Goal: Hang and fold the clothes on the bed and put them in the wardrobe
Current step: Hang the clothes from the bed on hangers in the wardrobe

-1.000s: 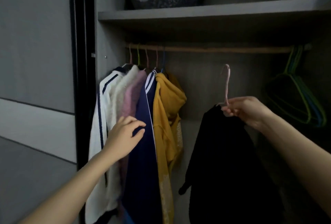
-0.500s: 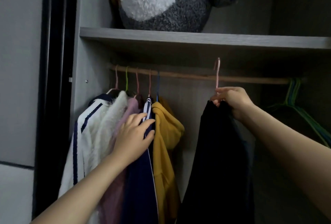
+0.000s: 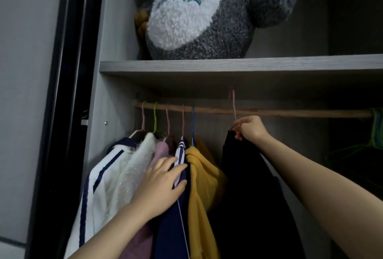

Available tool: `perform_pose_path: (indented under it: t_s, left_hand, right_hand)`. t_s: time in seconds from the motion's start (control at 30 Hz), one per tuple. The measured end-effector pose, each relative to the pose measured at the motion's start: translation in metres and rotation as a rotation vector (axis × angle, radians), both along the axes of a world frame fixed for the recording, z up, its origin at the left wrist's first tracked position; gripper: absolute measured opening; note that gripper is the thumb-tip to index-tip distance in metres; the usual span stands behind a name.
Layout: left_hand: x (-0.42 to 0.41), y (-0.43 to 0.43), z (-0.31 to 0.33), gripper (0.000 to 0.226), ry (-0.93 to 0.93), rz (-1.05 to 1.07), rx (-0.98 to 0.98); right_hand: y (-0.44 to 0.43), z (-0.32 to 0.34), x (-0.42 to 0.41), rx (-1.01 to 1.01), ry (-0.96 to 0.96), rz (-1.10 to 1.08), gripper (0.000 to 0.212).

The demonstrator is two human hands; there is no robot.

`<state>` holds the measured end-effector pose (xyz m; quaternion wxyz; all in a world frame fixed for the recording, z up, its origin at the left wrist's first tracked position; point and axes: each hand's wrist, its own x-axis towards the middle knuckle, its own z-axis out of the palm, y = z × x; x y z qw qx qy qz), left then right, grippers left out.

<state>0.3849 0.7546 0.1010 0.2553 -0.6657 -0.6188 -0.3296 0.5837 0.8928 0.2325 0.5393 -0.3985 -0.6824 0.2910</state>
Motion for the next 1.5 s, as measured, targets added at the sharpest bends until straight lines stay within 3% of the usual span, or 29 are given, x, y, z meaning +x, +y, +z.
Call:
perform_pose_path:
  t_s: [0.4,0.53,0.73,0.87,1.0,1.13,1.33,1.43,1.5]
  left_hand:
    - [0.001,0.003,-0.004,0.045,0.022,0.023,0.047]
    - [0.004,0.002,-0.003,0.059,0.009,0.022,0.048]
    - [0.009,0.001,-0.004,0.045,-0.011,0.032,0.027]
    - [0.028,-0.003,-0.002,0.041,-0.019,-0.01,0.084]
    - [0.056,-0.003,0.008,0.044,0.045,-0.068,0.12]
    - [0.089,0.002,0.017,0.04,0.085,-0.157,0.157]
    - [0.141,0.018,0.014,0.029,0.156,-0.291,0.151]
    - [0.167,0.026,0.008,0.023,0.197,-0.357,0.206]
    - [0.182,0.03,0.005,0.028,0.203,-0.398,0.218]
  right_hand:
    - [0.047,-0.033,-0.061,0.046,-0.252,0.034,0.025]
    - [0.046,-0.047,-0.078,0.074,-0.201,0.027,0.027]
    - [0.04,-0.045,-0.074,0.164,-0.377,-0.016,0.031]
    - [0.035,-0.042,-0.047,0.305,-0.373,-0.041,0.031]
    - [0.029,-0.037,0.001,0.456,-0.421,-0.268,0.032]
    - [0.018,-0.04,0.061,0.663,-0.627,-0.595,0.032]
    - [-0.01,-0.053,0.154,0.645,-0.941,-0.817,0.027]
    - [-0.022,-0.059,0.201,0.55,-1.138,-0.956,0.031]
    - [-0.032,-0.062,0.23,0.449,-1.16,-1.034,0.035]
